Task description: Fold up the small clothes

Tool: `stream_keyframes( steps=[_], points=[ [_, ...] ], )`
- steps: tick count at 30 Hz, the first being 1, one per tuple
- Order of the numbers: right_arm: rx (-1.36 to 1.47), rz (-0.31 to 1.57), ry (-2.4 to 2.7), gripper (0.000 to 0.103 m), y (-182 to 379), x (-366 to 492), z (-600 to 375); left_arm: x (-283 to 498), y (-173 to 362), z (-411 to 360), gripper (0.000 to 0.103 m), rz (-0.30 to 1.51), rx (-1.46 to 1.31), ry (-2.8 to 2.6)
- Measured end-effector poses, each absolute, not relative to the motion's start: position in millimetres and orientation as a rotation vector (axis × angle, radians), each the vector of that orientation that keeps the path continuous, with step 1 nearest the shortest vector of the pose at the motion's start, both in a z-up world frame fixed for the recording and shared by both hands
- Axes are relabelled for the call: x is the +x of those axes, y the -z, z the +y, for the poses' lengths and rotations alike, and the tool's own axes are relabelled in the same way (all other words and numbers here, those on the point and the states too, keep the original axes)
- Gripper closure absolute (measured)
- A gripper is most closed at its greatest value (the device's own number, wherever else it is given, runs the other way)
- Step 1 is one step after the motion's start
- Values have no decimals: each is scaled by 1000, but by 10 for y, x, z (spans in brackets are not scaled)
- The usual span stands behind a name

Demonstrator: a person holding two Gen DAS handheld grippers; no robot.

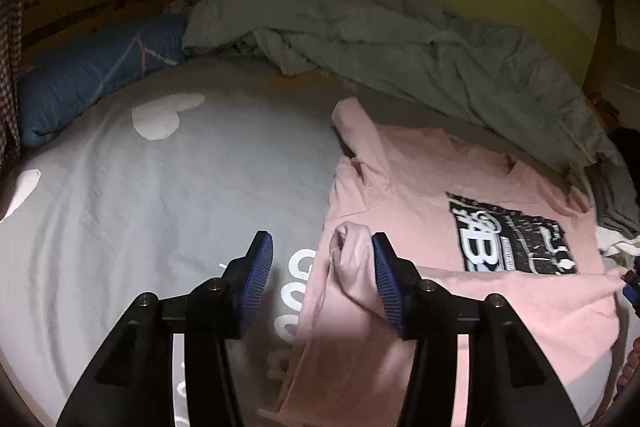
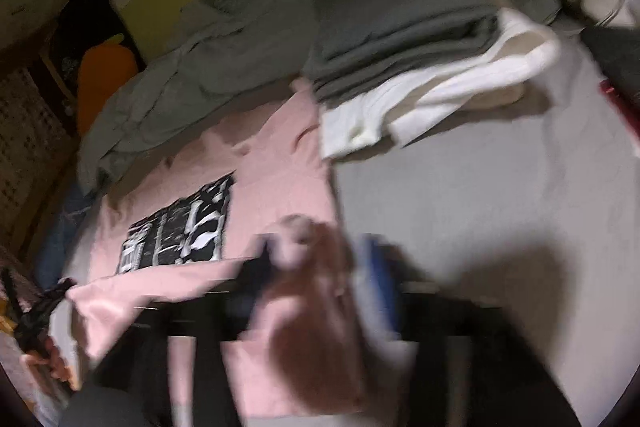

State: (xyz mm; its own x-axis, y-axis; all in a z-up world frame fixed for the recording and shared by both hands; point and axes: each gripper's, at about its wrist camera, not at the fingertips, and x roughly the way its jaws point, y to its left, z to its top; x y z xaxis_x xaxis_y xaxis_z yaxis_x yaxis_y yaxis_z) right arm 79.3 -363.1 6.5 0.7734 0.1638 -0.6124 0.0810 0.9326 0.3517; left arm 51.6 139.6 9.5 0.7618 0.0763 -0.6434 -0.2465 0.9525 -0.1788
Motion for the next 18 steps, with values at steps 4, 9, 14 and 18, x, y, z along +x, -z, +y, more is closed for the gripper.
stream_keyframes(
  steps=[4, 9, 14, 18],
  points=[
    [340, 657, -79, 32, -155, 628, -3719, 324, -123, 1442, 43, 694, -276, -129],
    [333, 751, -151, 32, 69, 498, -3717, 179, 142, 1466, 38, 834, -306, -85],
    [316, 818, -230, 38, 262, 498, -3557, 81, 339, 1414, 45, 872, -336, -18],
    [303, 804, -185, 97, 260, 467, -3510, -15, 266, 1353, 97, 842, -333, -5]
  ],
)
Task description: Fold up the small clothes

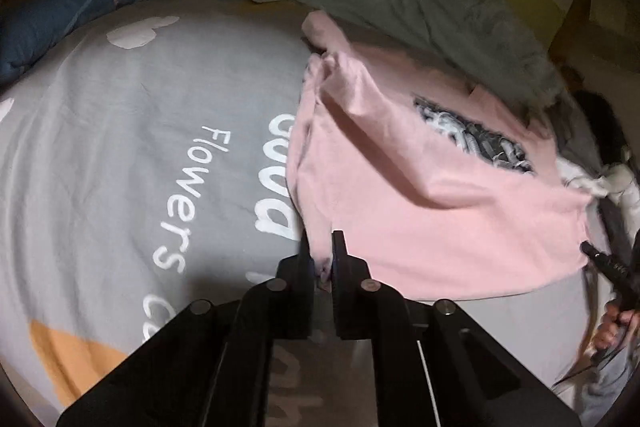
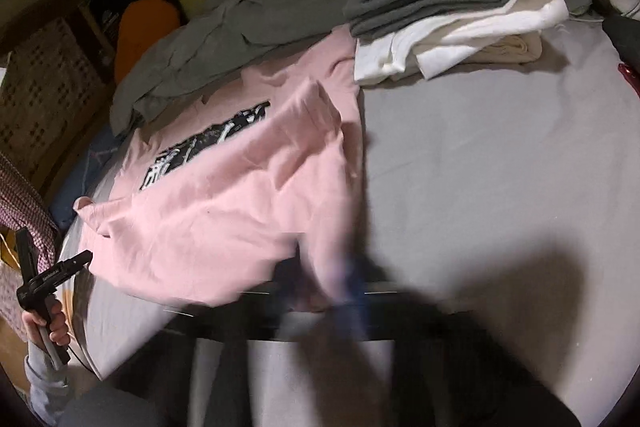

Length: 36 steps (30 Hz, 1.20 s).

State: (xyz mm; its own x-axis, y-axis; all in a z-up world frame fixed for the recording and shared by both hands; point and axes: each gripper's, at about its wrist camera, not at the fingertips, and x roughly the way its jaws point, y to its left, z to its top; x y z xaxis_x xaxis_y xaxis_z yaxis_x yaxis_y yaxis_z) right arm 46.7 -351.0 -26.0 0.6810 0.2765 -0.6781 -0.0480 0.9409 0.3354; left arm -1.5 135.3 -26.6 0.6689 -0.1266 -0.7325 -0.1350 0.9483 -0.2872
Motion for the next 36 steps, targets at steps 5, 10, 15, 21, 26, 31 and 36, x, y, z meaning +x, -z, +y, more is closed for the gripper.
stream_keyframes(
  steps=[5, 10, 15, 21, 26, 31, 36],
  points=[
    [270, 678, -80, 100, 20, -9, -3573, -439, 19, 1301, 97, 753, -295, -25],
    [258, 769, -66, 99, 240, -269, -3544, -501, 235, 1260, 88, 869, -245, -84],
    [185, 756, 1, 95, 168, -198, -3513, -539, 52, 1315, 67, 791, -253, -122],
    [102, 625, -43, 91, -331, 87, -3356, -306, -422, 990, 59, 674, -128, 16],
    [129, 768, -296, 90, -293, 694, -3086, 265, -171, 795, 59, 807, -98, 74],
    [143, 833, -159, 90, 109, 1049, -3237, 573, 225, 1056, 60, 864, -108, -127],
    [109, 754, -35, 89, 133, 1040, -3495, 579, 352, 1396, 54, 859, -252, -113]
  ],
)
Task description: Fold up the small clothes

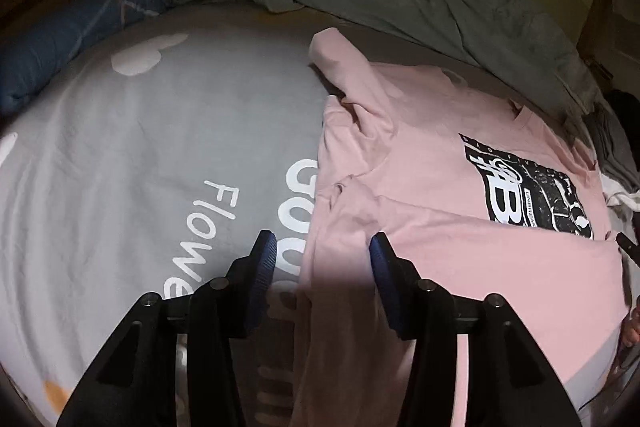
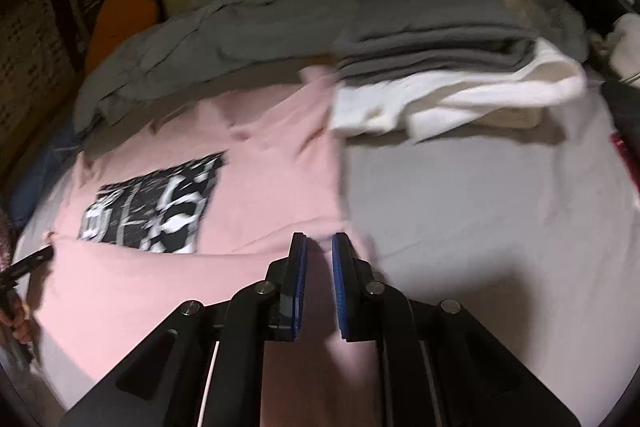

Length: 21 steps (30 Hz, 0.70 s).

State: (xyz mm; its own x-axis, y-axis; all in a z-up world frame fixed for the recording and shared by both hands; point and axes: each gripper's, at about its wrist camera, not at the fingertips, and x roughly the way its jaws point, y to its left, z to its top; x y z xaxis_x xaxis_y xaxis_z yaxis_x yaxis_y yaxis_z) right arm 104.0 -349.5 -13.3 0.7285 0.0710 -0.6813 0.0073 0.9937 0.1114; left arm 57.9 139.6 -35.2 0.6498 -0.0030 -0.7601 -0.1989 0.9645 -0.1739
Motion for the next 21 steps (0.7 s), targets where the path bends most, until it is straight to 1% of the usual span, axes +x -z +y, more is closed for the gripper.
stream_keyframes(
  steps=[2, 4, 8, 9, 10, 11, 12, 13, 17, 18, 19, 20, 21],
  points=[
    [71, 739, 35, 88, 141, 1016, -3567, 556, 333, 1347, 53, 841, -210, -130],
    [96, 737, 61, 88, 135, 974, -3650, 519, 305, 1287, 53, 805, -184, -142],
    [156, 640, -17, 88, -31, 767, -3751, 315, 137, 1226, 53, 685, -134, -150],
    [154, 619, -35, 86, -64, 757, -3721, 277, 81, 1216, 53, 649, -124, -145],
    [148, 598, -60, 83, -99, 732, -3683, 270, 39, 1231, 49, 629, -123, -139],
    [141, 586, -88, 70, -129, 742, -3651, 272, 6, 1244, 41, 615, -128, -134],
    [139, 582, -91, 48, -157, 724, -3636, 293, -16, 1271, 37, 607, -143, -135],
    [139, 575, -82, 42, -158, 736, -3600, 319, -25, 1310, 31, 606, -163, -139],
    [164, 632, -119, 42, -72, 873, -3532, 495, 61, 1538, 30, 663, -314, -94],
    [179, 645, -128, 43, -23, 880, -3537, 531, 109, 1593, 30, 683, -363, -78],
    [193, 659, -137, 46, 17, 889, -3543, 558, 162, 1644, 34, 700, -411, -55],
    [210, 681, -147, 52, 50, 911, -3559, 570, 211, 1677, 47, 712, -456, -22],
    [231, 697, -157, 58, 76, 925, -3578, 599, 275, 1727, 58, 737, -513, 34]
  ],
)
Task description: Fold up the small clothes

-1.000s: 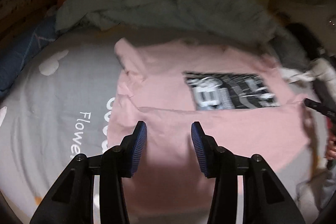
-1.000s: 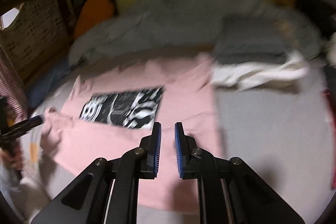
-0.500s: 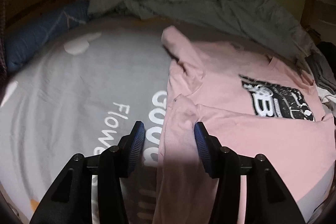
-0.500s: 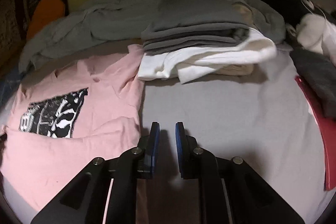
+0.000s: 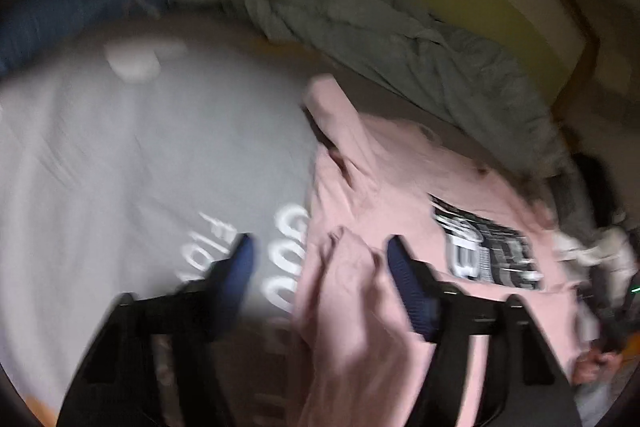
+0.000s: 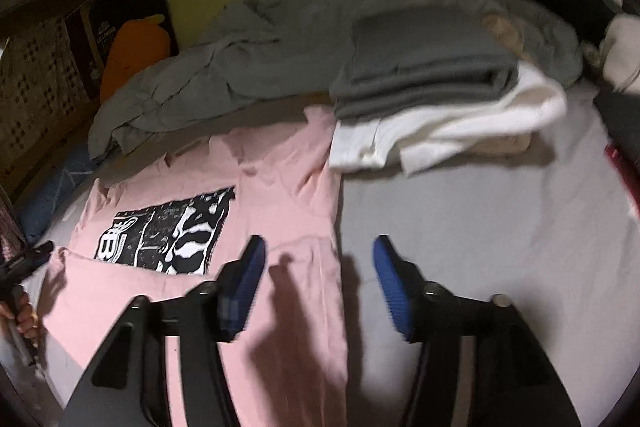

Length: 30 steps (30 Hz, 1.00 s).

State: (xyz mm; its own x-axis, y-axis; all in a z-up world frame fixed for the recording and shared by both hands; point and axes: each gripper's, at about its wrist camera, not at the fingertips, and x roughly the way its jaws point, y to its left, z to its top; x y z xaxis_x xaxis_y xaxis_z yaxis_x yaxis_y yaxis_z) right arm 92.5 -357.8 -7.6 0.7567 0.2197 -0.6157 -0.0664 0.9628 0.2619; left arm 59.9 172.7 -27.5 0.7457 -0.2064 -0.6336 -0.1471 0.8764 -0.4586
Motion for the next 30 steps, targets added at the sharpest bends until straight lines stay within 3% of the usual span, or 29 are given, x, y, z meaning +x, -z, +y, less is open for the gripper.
stream_keyframes(
  steps=[1, 6, 7, 8, 14, 20, 30],
  points=[
    [248, 704, -171, 60, 98, 923, -3593, 625, 345, 1767, 81, 769, -568, 78],
    [291, 706, -217, 74, 130, 825, -3626, 480, 224, 1642, 94, 712, -471, 74],
    [285, 697, -212, 81, 116, 803, -3627, 418, 147, 1581, 96, 679, -431, 76],
    [278, 688, -205, 99, 99, 791, -3626, 351, 65, 1528, 99, 642, -394, 77],
    [246, 503, -245, 100, -210, 424, -3554, -36, -282, 1452, 100, 484, -334, 99],
    [303, 318, -210, 100, -470, -323, -3591, -536, -377, 1667, 101, 378, -457, 103],
    [571, 307, -233, 100, -334, -650, -3944, -746, -442, 1891, 103, 314, -532, 76]
  ],
)
